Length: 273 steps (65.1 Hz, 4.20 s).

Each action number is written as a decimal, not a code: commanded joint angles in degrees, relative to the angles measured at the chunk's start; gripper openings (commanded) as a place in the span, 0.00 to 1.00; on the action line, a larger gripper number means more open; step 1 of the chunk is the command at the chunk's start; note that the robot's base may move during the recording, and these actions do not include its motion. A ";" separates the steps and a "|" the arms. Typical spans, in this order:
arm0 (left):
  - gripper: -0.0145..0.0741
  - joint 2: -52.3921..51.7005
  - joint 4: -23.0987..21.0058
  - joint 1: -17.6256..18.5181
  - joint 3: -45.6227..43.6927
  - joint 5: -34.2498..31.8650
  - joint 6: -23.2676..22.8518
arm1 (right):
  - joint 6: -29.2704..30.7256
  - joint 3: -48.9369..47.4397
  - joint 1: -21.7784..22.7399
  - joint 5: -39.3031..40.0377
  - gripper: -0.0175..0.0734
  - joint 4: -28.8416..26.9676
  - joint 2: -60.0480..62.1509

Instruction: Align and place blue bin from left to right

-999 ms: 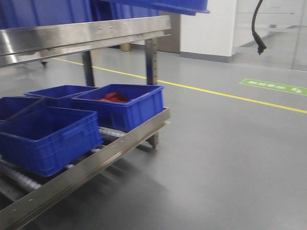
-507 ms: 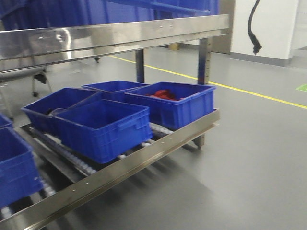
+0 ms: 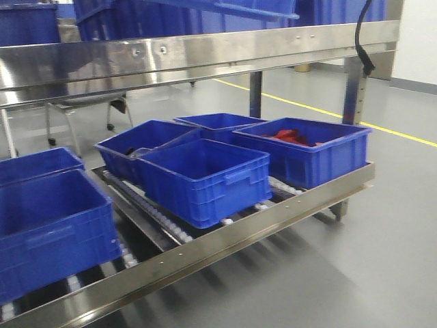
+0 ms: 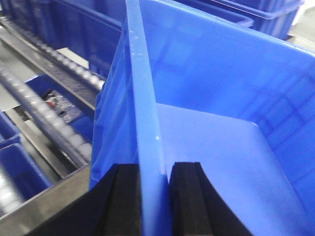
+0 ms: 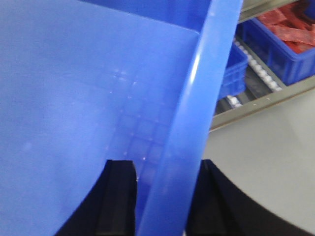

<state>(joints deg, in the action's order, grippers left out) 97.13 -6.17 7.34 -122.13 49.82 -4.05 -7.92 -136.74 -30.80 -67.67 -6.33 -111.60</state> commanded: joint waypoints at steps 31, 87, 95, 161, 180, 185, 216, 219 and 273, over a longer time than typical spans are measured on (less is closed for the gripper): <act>0.04 -2.05 -4.66 0.92 -1.54 -5.82 0.56 | -1.01 -0.77 -0.28 5.14 0.02 -1.47 0.74; 0.04 -2.05 -4.66 0.92 -1.54 -5.82 0.56 | -1.01 -0.77 -0.28 5.14 0.02 -1.47 0.74; 0.04 -2.05 -4.66 0.92 -1.54 -5.82 0.56 | -1.01 -0.77 -0.28 5.14 0.02 -1.47 0.74; 0.04 -2.05 -4.66 0.92 -1.54 -5.82 0.56 | -1.01 -0.77 -0.28 5.14 0.02 -1.47 0.74; 0.04 -2.05 -4.66 0.92 -1.54 -5.82 0.56 | -1.01 -0.77 -0.28 5.14 0.02 -1.47 0.74; 0.04 -2.05 -4.66 0.92 -1.54 -5.82 0.56 | -1.01 -0.77 -0.28 5.14 0.02 -1.47 0.74; 0.04 -2.05 -4.66 0.92 -1.54 -5.82 0.56 | -1.01 -0.77 -0.28 5.14 0.02 -1.47 0.74; 0.04 -2.05 -4.66 0.92 -1.54 -5.82 0.56 | -1.01 -0.77 -0.28 5.14 0.02 -1.47 0.74; 0.04 -2.05 -4.99 0.92 -1.54 -1.57 0.56 | 0.54 -0.77 -0.03 3.32 0.02 -1.57 0.86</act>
<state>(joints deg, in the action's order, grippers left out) 97.13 -6.28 7.34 -122.13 50.67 -4.05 -7.64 -136.74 -30.80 -68.25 -6.45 -111.60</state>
